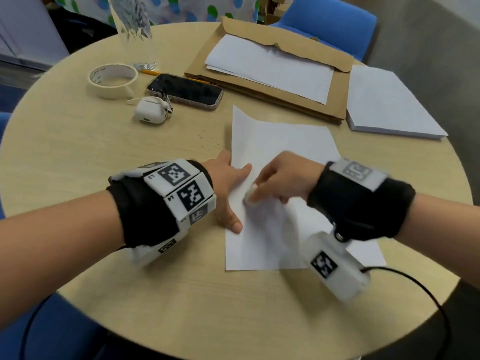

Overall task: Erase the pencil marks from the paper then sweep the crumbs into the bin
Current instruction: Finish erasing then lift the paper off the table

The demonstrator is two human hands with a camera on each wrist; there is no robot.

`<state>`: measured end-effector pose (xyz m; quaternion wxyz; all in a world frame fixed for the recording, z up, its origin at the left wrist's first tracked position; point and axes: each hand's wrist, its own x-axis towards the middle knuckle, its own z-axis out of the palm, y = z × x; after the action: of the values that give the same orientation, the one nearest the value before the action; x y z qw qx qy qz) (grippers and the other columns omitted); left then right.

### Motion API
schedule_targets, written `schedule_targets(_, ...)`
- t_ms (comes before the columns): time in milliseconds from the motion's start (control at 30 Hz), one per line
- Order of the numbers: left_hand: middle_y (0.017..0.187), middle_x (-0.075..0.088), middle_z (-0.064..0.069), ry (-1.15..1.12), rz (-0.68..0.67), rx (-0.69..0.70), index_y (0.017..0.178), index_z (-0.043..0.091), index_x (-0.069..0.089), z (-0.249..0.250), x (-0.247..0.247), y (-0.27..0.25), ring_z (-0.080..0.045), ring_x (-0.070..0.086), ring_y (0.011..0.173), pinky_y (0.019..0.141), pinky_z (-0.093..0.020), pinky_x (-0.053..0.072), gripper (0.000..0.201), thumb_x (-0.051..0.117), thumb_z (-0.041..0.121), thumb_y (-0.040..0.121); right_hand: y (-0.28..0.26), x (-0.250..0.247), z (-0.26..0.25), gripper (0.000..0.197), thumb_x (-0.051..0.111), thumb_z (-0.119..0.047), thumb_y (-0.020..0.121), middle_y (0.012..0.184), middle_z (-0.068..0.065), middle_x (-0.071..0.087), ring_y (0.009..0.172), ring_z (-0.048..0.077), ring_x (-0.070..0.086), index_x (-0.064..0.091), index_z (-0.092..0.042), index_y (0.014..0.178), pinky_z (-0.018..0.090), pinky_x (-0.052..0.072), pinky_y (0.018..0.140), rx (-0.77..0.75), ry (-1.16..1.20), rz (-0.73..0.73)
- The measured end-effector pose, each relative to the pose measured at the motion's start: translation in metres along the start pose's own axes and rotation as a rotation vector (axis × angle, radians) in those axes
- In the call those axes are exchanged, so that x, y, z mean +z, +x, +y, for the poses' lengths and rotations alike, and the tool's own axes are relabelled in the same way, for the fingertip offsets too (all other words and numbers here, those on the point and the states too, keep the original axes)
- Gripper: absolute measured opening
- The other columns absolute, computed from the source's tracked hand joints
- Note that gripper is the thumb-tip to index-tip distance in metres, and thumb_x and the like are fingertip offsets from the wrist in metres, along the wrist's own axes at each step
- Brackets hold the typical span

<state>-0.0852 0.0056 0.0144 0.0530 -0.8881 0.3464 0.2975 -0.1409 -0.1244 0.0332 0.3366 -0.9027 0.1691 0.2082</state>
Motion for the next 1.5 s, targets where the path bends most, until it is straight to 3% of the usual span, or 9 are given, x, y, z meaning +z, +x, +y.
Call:
schedule_targets(100, 0.136, 0.026, -0.004, 0.004, 0.013, 0.003, 0.148, 0.038, -0.001, 0.000, 0.001, 0.000, -0.028, 0.037, 0.128, 0.096, -0.040, 0.037, 0.118, 0.075, 0.060, 0.060, 0.009, -0.007, -0.005, 0.019, 0.077, -0.025, 0.072, 0.067, 0.003, 0.061, 0.054, 0.012, 0.049, 0.073, -0.012, 0.085, 0.021, 0.040, 0.052, 0.011, 0.062, 0.137)
schedule_targets(300, 0.146, 0.016, -0.005, 0.037, 0.006, -0.010, 0.148, 0.031, -0.008, 0.001, 0.000, 0.000, -0.028, 0.025, 0.137, 0.105, -0.043, 0.031, 0.123, 0.073, 0.062, 0.061, -0.013, 0.011, 0.006, 0.013, 0.079, -0.029, 0.069, 0.054, -0.008, 0.057, 0.051, 0.008, 0.045, 0.073, -0.019, 0.073, 0.019, 0.037, 0.048, -0.009, 0.016, -0.077)
schedule_targets(467, 0.144, 0.019, -0.004, 0.060, 0.028, -0.004, 0.149, 0.032, -0.006, 0.002, 0.001, -0.003, -0.028, 0.028, 0.135, 0.104, -0.044, 0.030, 0.118, 0.070, 0.062, 0.064, 0.007, -0.008, -0.001, 0.022, 0.077, -0.024, 0.073, 0.063, -0.004, 0.056, 0.052, 0.009, 0.044, 0.073, -0.013, 0.091, 0.015, 0.033, 0.039, 0.023, 0.094, 0.170)
schedule_targets(633, 0.144, 0.018, -0.003, 0.095, 0.017, -0.012, 0.148, 0.032, -0.007, 0.001, 0.000, -0.001, -0.026, 0.027, 0.136, 0.104, -0.049, 0.027, 0.123, 0.071, 0.066, 0.060, -0.016, 0.016, 0.010, 0.012, 0.080, -0.027, 0.068, 0.048, -0.011, 0.053, 0.050, 0.007, 0.043, 0.074, -0.018, 0.076, 0.017, 0.034, 0.044, -0.026, 0.038, -0.111)
schedule_targets(833, 0.145, 0.017, -0.002, 0.105, 0.013, -0.001, 0.148, 0.032, -0.007, 0.003, -0.001, -0.003, -0.026, 0.028, 0.135, 0.103, -0.049, 0.030, 0.117, 0.069, 0.064, 0.065, 0.007, -0.002, 0.003, 0.022, 0.081, -0.026, 0.067, 0.054, -0.004, 0.051, 0.046, 0.009, 0.041, 0.075, -0.014, 0.085, 0.016, 0.032, 0.040, 0.011, 0.140, 0.117)
schedule_targets(1033, 0.146, 0.016, -0.003, 0.131, 0.004, -0.007, 0.148, 0.030, -0.009, 0.002, -0.001, -0.002, -0.025, 0.027, 0.135, 0.104, -0.050, 0.028, 0.122, 0.068, 0.068, 0.061, -0.018, 0.016, 0.020, 0.018, 0.082, -0.033, 0.061, 0.057, -0.005, 0.056, 0.057, 0.015, 0.042, 0.076, -0.019, 0.071, 0.024, 0.035, 0.049, 0.005, 0.094, -0.148)
schedule_targets(1233, 0.147, 0.015, -0.001, 0.138, 0.029, -0.003, 0.148, 0.030, -0.009, 0.002, 0.001, -0.002, -0.026, 0.027, 0.136, 0.104, -0.050, 0.029, 0.119, 0.066, 0.068, 0.064, 0.009, -0.003, 0.010, 0.024, 0.081, -0.022, 0.067, 0.072, 0.009, 0.065, 0.057, 0.015, 0.045, 0.075, -0.009, 0.086, 0.024, 0.036, 0.052, 0.032, 0.229, 0.148)
schedule_targets(1333, 0.149, 0.013, 0.000, 0.107, 0.025, -0.010, 0.148, 0.031, -0.009, 0.001, 0.001, -0.002, -0.025, 0.024, 0.138, 0.106, -0.049, 0.026, 0.120, 0.067, 0.068, 0.063, -0.013, 0.010, 0.021, 0.014, 0.078, -0.027, 0.071, 0.053, -0.012, 0.055, 0.052, 0.005, 0.045, 0.075, -0.019, 0.082, 0.016, 0.035, 0.044, -0.032, 0.153, 0.040)
schedule_targets(1500, 0.150, 0.013, -0.002, 0.047, 0.025, 0.001, 0.150, 0.026, -0.006, 0.005, -0.001, -0.004, -0.024, 0.023, 0.139, 0.108, -0.040, 0.027, 0.120, 0.071, 0.061, 0.065, -0.034, 0.017, 0.041, 0.017, 0.080, -0.030, 0.066, 0.050, -0.012, 0.055, 0.051, 0.010, 0.038, 0.077, -0.022, 0.081, 0.020, 0.032, 0.045, -0.012, 0.156, -0.174)
